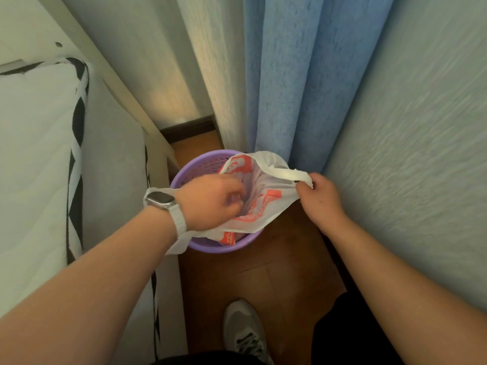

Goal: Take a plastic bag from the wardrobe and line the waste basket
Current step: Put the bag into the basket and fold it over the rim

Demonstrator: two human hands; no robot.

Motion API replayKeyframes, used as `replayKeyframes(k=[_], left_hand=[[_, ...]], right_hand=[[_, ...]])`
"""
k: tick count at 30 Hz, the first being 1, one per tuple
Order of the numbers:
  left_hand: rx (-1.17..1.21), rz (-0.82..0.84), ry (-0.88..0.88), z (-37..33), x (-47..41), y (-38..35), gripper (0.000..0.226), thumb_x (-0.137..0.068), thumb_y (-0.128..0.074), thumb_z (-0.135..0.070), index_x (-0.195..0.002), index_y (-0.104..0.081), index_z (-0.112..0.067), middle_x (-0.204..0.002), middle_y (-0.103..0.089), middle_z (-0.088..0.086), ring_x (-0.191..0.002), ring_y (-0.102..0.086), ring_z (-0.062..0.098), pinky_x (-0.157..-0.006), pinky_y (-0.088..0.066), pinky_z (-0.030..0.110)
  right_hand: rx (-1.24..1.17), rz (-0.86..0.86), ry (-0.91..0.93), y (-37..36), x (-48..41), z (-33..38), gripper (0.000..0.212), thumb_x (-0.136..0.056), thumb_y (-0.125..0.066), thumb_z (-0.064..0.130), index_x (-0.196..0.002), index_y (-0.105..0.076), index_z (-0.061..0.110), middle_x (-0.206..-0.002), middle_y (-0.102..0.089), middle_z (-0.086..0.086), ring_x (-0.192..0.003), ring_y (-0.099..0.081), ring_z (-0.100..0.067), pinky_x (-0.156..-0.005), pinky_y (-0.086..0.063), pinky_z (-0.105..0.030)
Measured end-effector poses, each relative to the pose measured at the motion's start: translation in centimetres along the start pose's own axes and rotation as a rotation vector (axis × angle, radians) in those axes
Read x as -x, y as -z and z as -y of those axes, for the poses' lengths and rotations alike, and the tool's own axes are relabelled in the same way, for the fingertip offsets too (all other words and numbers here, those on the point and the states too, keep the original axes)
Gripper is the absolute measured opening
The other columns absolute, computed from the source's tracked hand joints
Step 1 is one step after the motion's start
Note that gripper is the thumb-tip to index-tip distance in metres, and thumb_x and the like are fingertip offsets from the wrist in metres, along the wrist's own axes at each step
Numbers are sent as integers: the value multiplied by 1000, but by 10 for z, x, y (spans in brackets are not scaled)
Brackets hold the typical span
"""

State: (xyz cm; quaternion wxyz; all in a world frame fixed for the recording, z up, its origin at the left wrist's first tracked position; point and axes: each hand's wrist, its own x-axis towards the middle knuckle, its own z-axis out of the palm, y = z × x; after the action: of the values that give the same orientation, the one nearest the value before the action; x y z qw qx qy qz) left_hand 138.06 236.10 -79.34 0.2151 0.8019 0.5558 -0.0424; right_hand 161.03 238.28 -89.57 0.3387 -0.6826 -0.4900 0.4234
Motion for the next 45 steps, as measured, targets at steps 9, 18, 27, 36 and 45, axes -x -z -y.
replayKeyframes(k=[9,18,27,36,45], left_hand=[[-208,-210,215,67,-15,-51,68,-83,-51,-65,-141,-35,-32,-146,-42,-6,-131,-42,19,-109,-39,41],[-52,-361,303,114,-68,-65,68,-83,-57,-58,-140,-35,-29,-144,-41,-3,-132,-40,23,-112,-36,47],[267,-400,196,91,-80,-66,45,-91,-49,-56,-132,-44,-37,-133,-52,-11,-120,-51,14,-105,-44,41],[190,-415,124,83,-71,-41,21,-85,-56,-26,-97,-41,-33,-100,-53,-4,-93,-53,19,-81,-42,30],[92,-511,272,112,-76,-71,56,-85,-61,-35,-137,-40,-31,-137,-49,-4,-125,-47,18,-106,-43,40]], right_hand=[[38,-23,-18,-1,-26,0,13,-88,-55,7,-77,-60,12,-77,-65,-8,-75,-61,-27,-65,-48,-36],[0,61,-25,-11,-28,7,16,-89,-60,13,-95,-59,27,-94,-67,1,-87,-65,-17,-77,-54,-36],[-19,119,422,-7,29,78,33,-80,-64,15,-98,-57,41,-106,-56,22,-100,-53,9,-82,-39,-4],[307,423,559,-84,17,92,15,-95,-52,29,-109,-56,31,-107,-54,14,-95,-52,-2,-82,-49,-25],[936,259,702,-99,-60,62,57,-91,-54,48,-140,-32,27,-146,-35,-3,-135,-33,-25,-110,-32,-44]])
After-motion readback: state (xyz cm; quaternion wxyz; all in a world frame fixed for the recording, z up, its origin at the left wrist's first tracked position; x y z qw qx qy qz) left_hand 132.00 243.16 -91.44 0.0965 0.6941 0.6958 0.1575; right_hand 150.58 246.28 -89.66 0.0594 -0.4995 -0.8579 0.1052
